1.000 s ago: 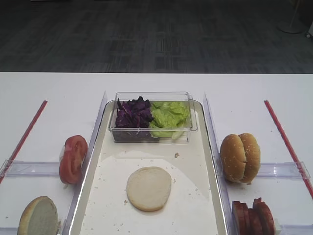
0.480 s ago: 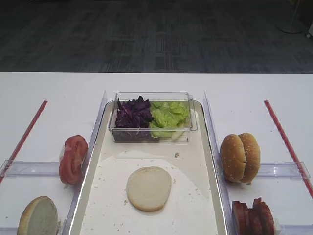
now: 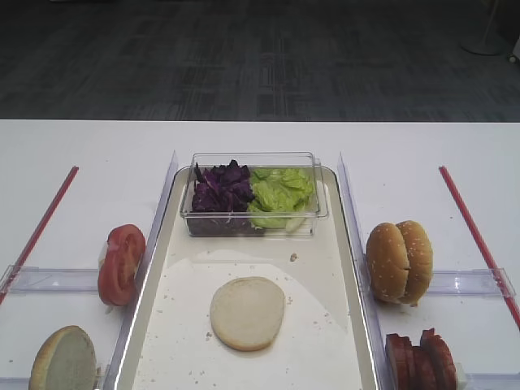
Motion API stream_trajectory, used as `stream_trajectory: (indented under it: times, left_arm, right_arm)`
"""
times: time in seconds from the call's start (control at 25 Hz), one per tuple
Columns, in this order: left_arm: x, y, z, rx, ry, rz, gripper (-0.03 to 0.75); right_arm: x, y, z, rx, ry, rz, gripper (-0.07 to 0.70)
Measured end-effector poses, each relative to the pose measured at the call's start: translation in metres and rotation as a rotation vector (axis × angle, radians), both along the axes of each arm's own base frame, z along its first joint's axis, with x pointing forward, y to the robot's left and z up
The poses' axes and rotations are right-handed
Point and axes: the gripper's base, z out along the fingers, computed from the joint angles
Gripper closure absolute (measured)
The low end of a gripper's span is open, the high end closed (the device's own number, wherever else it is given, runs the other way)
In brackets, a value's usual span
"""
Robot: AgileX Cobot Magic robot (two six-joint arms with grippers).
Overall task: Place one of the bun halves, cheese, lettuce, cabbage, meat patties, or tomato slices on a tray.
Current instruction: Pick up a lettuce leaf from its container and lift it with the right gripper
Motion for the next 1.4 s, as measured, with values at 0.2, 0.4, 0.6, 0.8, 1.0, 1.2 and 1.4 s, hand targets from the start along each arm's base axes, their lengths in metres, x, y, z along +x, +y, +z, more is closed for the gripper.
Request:
stream_trajectory:
  times: [0.2,0.4,0.6,0.8,1.0,1.2,1.4]
  left_arm:
    - [0.0,0.0,0.0,0.0,0.0,0.0,0.026]
    - [0.0,0.0,0.0,0.0,0.0,0.0,0.026]
    - [0.0,0.0,0.0,0.0,0.0,0.0,0.026]
    - [0.0,0.0,0.0,0.0,0.0,0.0,0.026]
    - [0.0,0.0,0.0,0.0,0.0,0.0,0.026]
    - [0.0,0.0,0.0,0.0,0.0,0.0,0.026]
    - [0.0,0.0,0.0,0.0,0.0,0.0,0.026]
  right_arm:
    - [0.016,0.0,-0.005,0.0,0.122,0.0,-0.06]
    - [0.035,0.001,-0.013,0.008,0.274,0.002,-0.06]
    - [0.053,0.001,-0.02,0.009,0.399,0.009,-0.06]
    - [0.062,0.001,-0.027,0.01,0.472,0.008,-0.06]
    - [0.064,0.001,-0.027,0.01,0.478,0.008,-0.06]
    - [0.076,0.001,-0.017,0.01,0.472,0.008,-0.06]
    - [0.106,0.001,-0.003,0.006,0.487,0.017,-0.06]
